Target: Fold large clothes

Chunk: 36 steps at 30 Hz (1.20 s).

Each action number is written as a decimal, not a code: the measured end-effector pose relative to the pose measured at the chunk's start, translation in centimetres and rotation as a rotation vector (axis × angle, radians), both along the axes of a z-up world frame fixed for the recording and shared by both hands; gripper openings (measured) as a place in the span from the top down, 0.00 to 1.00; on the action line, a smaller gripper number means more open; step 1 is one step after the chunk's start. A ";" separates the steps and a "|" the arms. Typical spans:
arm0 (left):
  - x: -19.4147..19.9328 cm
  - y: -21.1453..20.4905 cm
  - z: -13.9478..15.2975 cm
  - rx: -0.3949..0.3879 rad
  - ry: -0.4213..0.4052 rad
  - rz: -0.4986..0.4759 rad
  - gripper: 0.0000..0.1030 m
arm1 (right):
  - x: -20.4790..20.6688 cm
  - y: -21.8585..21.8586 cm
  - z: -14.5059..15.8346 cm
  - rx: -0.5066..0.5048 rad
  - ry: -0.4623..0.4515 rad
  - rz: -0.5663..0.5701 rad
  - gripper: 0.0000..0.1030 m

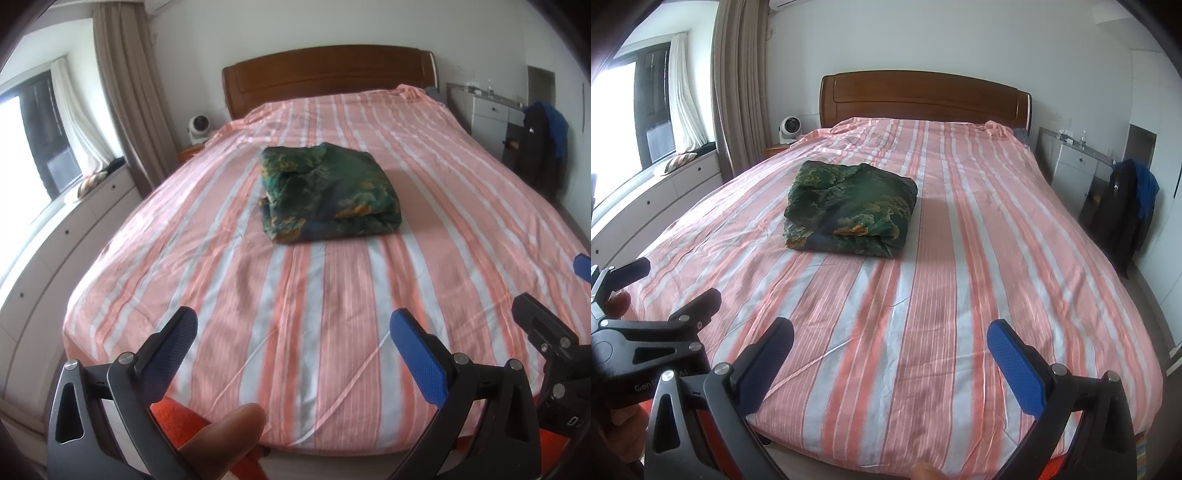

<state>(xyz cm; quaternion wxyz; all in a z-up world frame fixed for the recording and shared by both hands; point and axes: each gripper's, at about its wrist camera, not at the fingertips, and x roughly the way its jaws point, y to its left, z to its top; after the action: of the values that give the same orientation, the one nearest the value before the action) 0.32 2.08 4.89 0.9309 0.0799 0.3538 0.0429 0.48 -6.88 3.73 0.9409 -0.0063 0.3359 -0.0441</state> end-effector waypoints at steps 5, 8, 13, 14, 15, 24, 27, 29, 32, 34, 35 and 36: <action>0.0 0.2 0.0 -0.018 0.013 -0.004 0.00 | 0.0 -0.2 0.2 0.002 0.001 0.000 0.00; 0.0 0.4 0.1 -0.038 0.027 -0.015 0.00 | 0.0 -0.3 0.2 0.005 -0.001 0.001 0.00; 0.0 0.4 0.1 -0.043 0.025 -0.016 0.00 | 0.1 -0.3 0.5 0.006 -0.002 0.008 0.00; 0.0 0.4 0.2 -0.042 0.023 -0.015 0.00 | 0.1 -0.3 0.6 0.005 -0.003 0.009 0.00; 0.0 0.4 0.2 -0.038 0.021 -0.015 0.00 | 0.1 -0.3 0.6 0.004 -0.004 0.009 0.00; 0.4 0.3 1.4 -0.043 -0.002 -0.004 0.00 | 0.6 -0.9 1.2 0.011 -0.015 -0.017 0.00; 0.7 0.4 1.8 -0.047 -0.007 0.002 0.00 | 1.2 -1.0 1.7 -0.002 -0.016 -0.023 0.00; 0.8 0.4 1.9 -0.042 -0.008 0.002 0.00 | 1.4 -0.8 2.0 -0.026 -0.012 -0.018 0.00; 0.8 0.3 2.2 -0.030 -0.017 0.003 0.00 | 1.7 -0.5 2.1 -0.052 0.002 -0.015 0.00; 0.7 0.3 2.2 -0.027 -0.020 0.006 0.00 | 1.8 -0.3 2.1 -0.058 0.009 -0.020 0.00; 0.7 0.4 2.2 -0.025 -0.020 0.008 0.00 | 1.8 -0.3 2.1 -0.059 0.012 -0.020 0.00; 0.7 0.4 2.2 -0.025 -0.019 0.009 0.00 | 1.8 -0.3 2.0 -0.060 0.014 -0.020 0.00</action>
<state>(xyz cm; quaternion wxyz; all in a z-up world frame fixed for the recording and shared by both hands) 1.05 2.48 7.09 0.9349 0.0664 0.3459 0.0434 2.28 -7.20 5.73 0.9374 -0.0315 0.3411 -0.0634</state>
